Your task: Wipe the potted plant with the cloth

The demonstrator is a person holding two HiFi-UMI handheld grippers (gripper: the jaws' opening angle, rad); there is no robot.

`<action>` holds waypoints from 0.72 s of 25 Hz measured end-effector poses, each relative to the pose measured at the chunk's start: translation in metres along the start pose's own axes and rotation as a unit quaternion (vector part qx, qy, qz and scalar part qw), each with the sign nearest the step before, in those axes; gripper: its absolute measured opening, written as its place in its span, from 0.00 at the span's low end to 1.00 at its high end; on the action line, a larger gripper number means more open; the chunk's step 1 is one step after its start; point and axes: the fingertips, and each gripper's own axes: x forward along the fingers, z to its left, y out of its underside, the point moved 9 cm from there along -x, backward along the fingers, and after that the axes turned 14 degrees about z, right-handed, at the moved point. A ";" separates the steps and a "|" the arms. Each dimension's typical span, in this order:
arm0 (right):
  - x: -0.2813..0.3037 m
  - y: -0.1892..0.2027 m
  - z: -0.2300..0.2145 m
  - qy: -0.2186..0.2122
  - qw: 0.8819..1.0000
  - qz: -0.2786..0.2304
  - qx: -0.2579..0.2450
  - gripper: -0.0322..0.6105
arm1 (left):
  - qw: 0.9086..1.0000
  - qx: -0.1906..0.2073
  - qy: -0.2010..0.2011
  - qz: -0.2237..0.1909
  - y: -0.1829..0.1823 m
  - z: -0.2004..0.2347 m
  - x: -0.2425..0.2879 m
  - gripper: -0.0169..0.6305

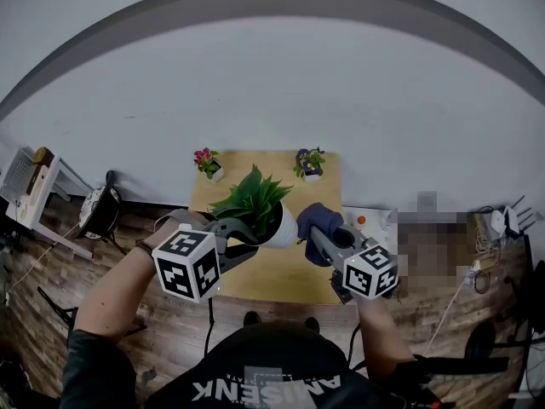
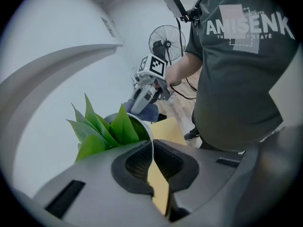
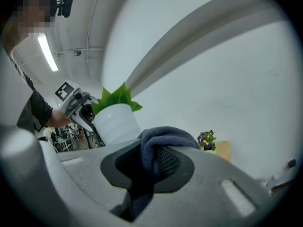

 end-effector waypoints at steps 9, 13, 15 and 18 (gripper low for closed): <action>-0.009 -0.063 0.038 -0.050 0.993 -0.066 -0.081 0.13 | 1.000 0.014 0.006 0.006 -0.001 -0.003 0.005 0.04; -0.005 -0.075 0.046 -0.057 0.992 -0.074 -0.084 0.13 | 1.000 0.017 0.001 0.005 -0.002 -0.003 0.005 0.04; -0.005 -0.080 0.050 -0.065 0.991 -0.080 -0.088 0.13 | 1.000 0.023 -0.007 0.004 -0.002 -0.004 0.005 0.04; -0.002 -0.080 0.051 -0.069 0.990 -0.082 -0.089 0.13 | 1.000 0.024 -0.013 -0.004 -0.002 -0.005 0.002 0.04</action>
